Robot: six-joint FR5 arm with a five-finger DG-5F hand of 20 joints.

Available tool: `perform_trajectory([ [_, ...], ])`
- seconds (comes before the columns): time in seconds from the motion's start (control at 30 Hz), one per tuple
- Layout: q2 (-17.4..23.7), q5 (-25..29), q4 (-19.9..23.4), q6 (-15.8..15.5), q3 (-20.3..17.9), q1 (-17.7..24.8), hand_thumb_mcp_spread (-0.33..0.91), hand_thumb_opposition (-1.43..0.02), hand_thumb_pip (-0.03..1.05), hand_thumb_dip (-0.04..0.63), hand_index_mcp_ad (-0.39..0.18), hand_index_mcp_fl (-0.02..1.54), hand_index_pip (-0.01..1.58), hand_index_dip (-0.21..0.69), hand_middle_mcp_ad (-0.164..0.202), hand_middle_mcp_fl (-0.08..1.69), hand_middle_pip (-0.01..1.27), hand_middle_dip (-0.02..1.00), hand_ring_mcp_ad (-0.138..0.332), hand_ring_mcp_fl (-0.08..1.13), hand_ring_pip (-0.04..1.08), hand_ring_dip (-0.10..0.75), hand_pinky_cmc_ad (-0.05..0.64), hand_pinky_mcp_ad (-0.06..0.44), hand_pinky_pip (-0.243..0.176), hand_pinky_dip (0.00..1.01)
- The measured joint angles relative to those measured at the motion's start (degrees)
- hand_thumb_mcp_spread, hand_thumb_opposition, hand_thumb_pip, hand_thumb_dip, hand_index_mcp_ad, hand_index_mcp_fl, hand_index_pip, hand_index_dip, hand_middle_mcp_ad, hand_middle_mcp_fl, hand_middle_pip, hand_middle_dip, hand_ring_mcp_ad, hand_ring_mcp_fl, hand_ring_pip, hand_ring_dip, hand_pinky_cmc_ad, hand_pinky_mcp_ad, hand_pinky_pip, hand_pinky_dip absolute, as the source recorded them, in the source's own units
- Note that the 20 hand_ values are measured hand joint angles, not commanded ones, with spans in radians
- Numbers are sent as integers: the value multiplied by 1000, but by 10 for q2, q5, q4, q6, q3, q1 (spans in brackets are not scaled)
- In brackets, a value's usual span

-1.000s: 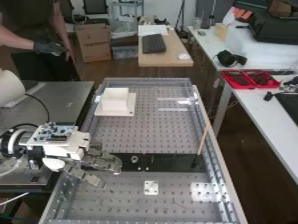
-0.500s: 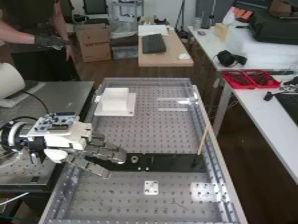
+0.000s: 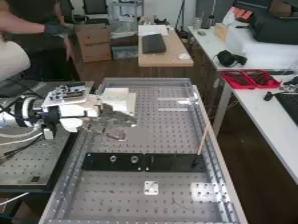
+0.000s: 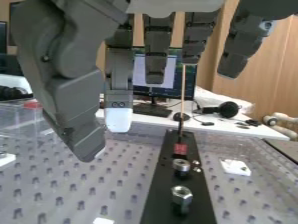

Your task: Grab the smaller nut and place it in the white container

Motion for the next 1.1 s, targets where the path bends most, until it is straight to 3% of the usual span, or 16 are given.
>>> perform_trajectory([
  [0.6,3,-58,-56,22,35,133,428,-929,578,215,-152,447,1506,257,24,251,126,251,127,14,96,127,333,297,21,192],
  [1.1,-24,-96,-67,41,56,189,428,-929,578,215,-152,447,1506,257,31,251,126,251,127,14,94,127,333,297,21,192],
])
